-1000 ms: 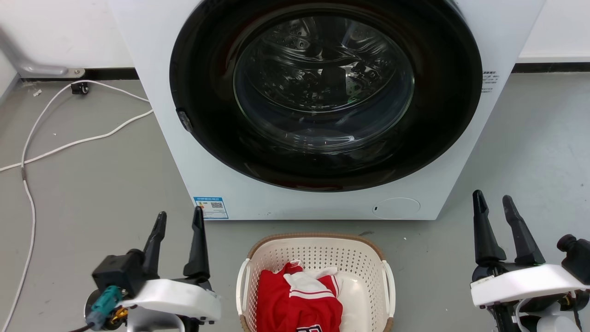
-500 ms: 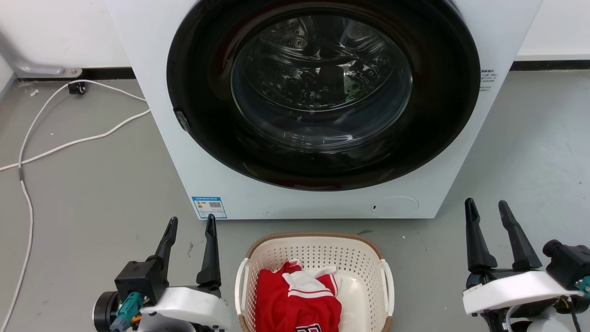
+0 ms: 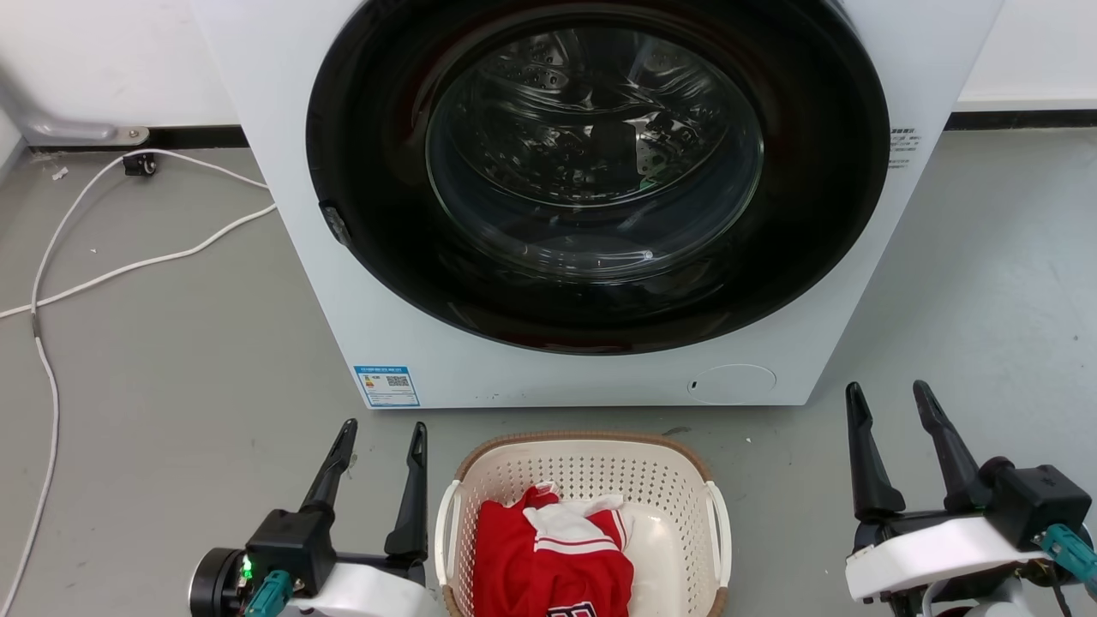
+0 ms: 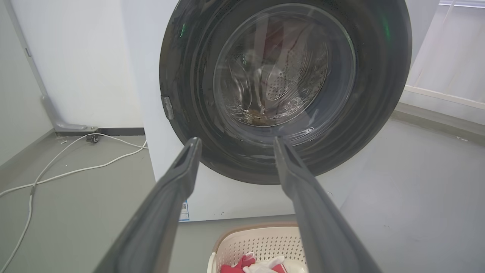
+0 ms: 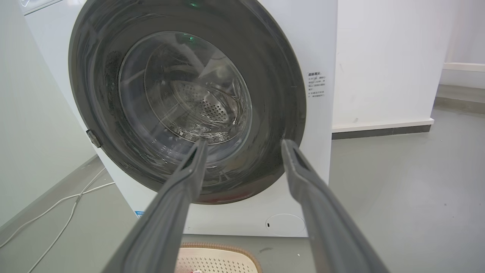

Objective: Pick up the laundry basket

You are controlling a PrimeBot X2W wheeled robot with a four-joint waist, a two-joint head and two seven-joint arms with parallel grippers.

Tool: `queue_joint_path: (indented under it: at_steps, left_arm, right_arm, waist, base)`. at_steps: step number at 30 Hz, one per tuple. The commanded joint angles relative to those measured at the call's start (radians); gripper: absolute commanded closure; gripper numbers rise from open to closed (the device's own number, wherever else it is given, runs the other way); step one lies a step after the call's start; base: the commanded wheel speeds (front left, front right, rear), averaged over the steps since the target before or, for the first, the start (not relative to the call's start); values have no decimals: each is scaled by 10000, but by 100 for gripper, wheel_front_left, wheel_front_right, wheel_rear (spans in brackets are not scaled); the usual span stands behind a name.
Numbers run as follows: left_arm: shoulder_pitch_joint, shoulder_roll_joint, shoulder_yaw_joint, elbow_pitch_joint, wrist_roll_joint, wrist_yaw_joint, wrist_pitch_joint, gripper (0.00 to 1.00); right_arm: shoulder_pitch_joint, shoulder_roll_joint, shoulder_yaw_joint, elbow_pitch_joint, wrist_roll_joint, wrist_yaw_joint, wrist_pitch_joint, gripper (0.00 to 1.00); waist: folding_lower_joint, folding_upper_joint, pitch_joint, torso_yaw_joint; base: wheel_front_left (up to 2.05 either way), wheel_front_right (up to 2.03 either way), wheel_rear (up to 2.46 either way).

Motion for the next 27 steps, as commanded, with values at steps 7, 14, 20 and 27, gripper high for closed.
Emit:
queue_joint_path:
  at_steps: [7,14,20,27]
  left_arm:
    - [296,-514,704,72,504,-586,-193,0]
    - [475,-908,1290,168,1168,-1166,-317,0]
    - [544,-1012,1316,477,1877,-1613,-435,0]
    - [571,-1194,1498,580,2256,-1854,-536,0]
  right_arm:
    - [181,-4,-53,481,169,11,-204,0]
    - [78,-3,44,638,-261,11,-345,0]
    - [55,-1,29,601,-643,11,-448,0]
    - [70,0,23,533,-973,11,-535,0]
  waist:
    - [0,0,-8,-2]
    - [0,0,35,-26]
    - [0,0,45,-31]
    - [0,0,65,-33]
  base:
    - [0,0,0]
    - [0,0,0]
    - [0,0,0]
    - [0,0,0]
